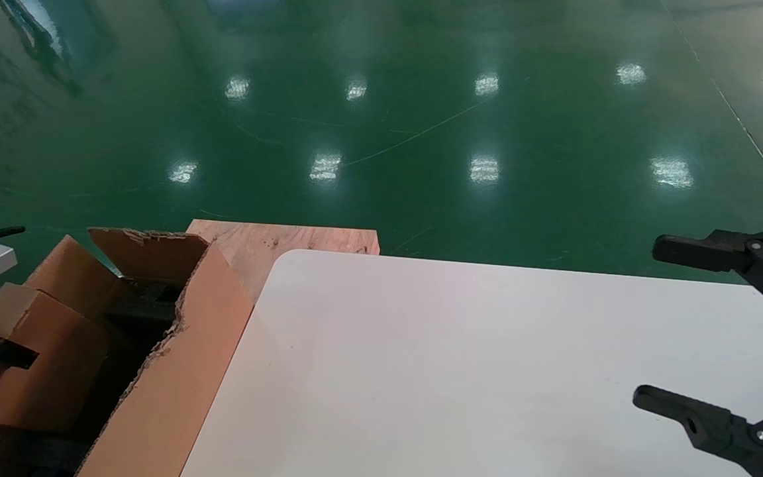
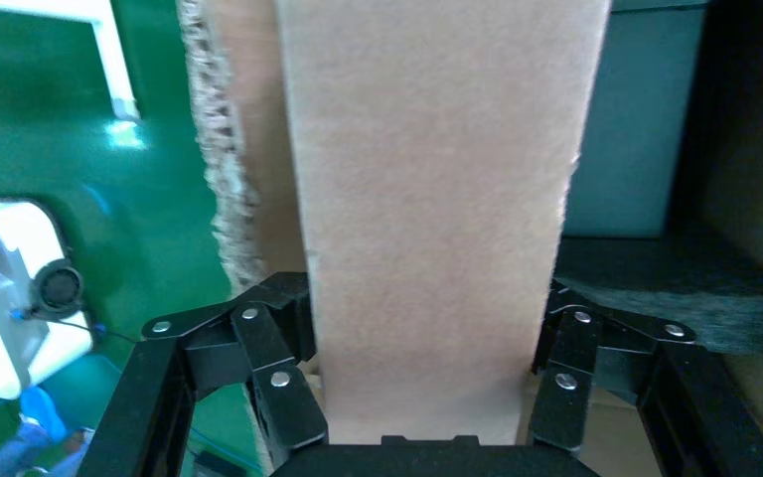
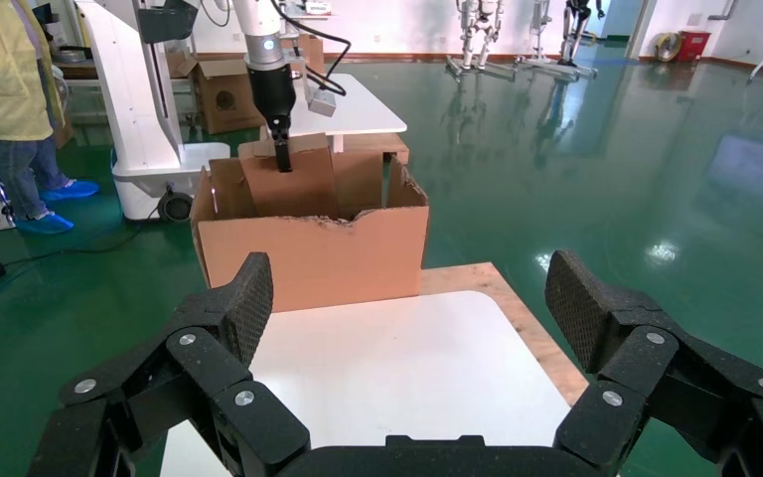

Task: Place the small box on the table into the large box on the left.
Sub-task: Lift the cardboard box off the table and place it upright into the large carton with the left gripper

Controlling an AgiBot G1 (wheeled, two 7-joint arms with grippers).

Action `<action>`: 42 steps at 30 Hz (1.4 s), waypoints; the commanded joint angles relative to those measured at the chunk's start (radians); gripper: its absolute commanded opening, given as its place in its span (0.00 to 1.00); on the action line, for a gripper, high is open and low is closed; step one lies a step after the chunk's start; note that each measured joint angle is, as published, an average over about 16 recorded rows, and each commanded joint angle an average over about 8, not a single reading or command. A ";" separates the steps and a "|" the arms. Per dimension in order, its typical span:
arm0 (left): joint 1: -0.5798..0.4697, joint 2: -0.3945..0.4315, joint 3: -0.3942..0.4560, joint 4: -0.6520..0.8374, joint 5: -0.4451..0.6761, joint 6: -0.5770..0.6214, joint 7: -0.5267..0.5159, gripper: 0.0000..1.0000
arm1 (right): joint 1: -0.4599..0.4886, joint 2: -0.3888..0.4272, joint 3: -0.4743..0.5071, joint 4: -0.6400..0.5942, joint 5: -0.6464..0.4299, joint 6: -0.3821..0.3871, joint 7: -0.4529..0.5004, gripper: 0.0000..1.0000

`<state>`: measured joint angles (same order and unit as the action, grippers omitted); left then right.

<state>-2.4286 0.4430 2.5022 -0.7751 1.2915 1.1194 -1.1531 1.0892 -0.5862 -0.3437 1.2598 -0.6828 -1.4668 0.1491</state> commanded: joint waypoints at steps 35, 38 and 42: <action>0.045 0.004 0.023 0.036 0.016 0.005 -0.015 1.00 | 0.000 0.000 0.000 0.000 0.000 0.000 0.000 1.00; 0.044 0.004 0.024 0.036 0.017 0.005 -0.014 1.00 | 0.000 0.000 0.000 0.000 0.000 0.000 0.000 1.00; 0.044 0.004 0.024 0.036 0.018 0.006 -0.013 1.00 | 0.000 0.000 0.000 0.000 0.000 0.000 0.000 1.00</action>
<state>-2.3842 0.4468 2.5264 -0.7390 1.3094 1.1257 -1.1664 1.0890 -0.5860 -0.3441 1.2596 -0.6823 -1.4664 0.1489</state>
